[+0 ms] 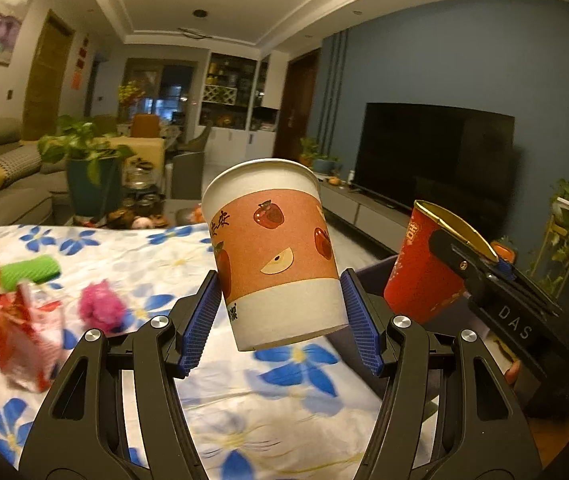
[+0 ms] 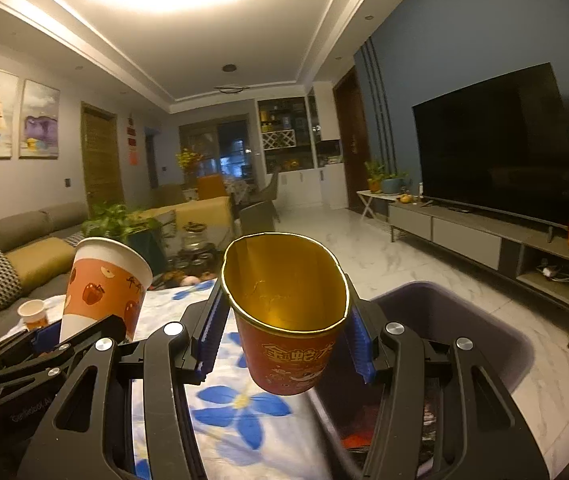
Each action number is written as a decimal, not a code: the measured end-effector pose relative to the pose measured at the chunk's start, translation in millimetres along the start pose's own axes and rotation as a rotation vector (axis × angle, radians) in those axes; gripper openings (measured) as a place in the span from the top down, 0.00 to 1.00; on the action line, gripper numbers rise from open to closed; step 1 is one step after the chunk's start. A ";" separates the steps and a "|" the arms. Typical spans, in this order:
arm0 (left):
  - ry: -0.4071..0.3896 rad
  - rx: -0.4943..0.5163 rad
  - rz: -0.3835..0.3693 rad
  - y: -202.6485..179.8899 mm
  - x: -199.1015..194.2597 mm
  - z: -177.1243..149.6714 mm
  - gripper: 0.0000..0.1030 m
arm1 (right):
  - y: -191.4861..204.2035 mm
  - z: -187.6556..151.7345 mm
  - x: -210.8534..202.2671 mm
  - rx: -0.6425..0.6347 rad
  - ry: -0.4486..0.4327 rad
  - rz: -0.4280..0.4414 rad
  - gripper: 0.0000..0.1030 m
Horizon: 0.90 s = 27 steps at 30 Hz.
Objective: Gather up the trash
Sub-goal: 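Carry the paper cup and red tin can over the grey bin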
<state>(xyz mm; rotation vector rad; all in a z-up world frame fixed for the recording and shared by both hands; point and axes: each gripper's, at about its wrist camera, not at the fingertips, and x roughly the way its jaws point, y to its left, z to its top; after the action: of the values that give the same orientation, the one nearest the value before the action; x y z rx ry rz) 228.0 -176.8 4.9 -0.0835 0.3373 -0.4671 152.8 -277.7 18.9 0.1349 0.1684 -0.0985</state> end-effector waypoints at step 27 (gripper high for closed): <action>0.061 0.069 -0.210 -91.3 88.5 -12.7 0.41 | -88.2 -12.2 2.4 0.056 -0.009 -0.225 0.48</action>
<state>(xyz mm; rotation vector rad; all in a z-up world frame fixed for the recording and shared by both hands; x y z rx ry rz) 258.9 -298.4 -19.4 -0.0374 0.3737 -0.6897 143.6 -363.1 -4.5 0.1706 0.1718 -0.3276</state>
